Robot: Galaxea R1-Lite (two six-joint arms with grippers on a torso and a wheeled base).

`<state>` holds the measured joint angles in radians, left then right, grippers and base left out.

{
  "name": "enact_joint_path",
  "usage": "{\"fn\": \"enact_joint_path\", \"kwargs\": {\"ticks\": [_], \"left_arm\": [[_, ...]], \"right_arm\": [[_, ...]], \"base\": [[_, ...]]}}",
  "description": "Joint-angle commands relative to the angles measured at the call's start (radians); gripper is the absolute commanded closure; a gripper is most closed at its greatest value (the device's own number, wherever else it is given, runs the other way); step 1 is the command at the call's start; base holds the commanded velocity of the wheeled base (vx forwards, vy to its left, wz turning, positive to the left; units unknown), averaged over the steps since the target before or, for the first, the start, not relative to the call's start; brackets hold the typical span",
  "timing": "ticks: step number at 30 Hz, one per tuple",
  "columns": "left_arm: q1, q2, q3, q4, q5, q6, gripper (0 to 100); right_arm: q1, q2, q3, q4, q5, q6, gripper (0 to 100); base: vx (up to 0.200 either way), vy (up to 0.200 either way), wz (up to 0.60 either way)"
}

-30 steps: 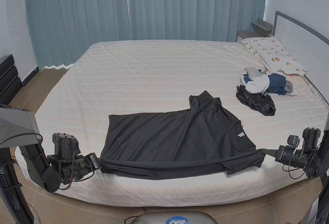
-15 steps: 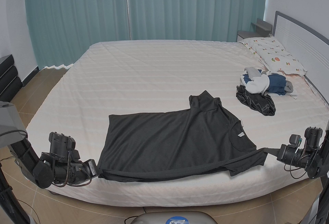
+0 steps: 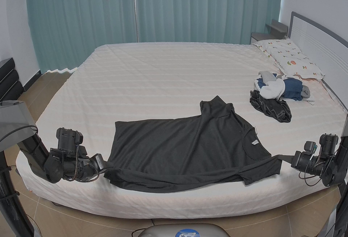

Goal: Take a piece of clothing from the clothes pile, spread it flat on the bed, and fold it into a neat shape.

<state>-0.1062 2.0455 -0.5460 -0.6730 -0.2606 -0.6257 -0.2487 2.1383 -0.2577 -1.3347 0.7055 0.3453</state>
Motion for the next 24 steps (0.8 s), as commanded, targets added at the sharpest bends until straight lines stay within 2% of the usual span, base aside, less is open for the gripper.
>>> {"fn": "enact_joint_path", "kwargs": {"ticks": [1,8,9,12,19,24], "left_arm": [[0.005,0.073,-0.051,-0.007,-0.008,-0.002,0],[0.006,0.082,-0.069,-0.007,-0.026,0.0,0],[0.003,0.079,-0.055,-0.002,-0.111,0.004,0],[-0.003,0.076,-0.054,0.001,-0.172,0.014,0],[-0.038,0.097,-0.029,0.0,-0.172,0.126,0],[-0.053,0.119,-0.045,-0.004,-0.129,0.144,0]], "right_arm": [[0.008,0.08,-0.04,-0.001,-0.001,0.001,100],[0.006,0.111,-0.051,-0.003,0.0,0.001,100],[0.003,0.118,-0.049,-0.012,0.0,0.004,100],[0.003,0.126,-0.041,-0.029,0.0,0.004,100],[0.006,0.135,-0.028,-0.055,0.0,0.004,100],[0.009,0.134,-0.026,-0.055,0.0,0.004,100]], "base": [[0.0,0.0,0.0],[0.0,0.0,0.0],[0.0,0.0,0.0],[0.0,0.0,0.0],[0.0,0.0,0.0],[0.0,0.0,0.0]]}}
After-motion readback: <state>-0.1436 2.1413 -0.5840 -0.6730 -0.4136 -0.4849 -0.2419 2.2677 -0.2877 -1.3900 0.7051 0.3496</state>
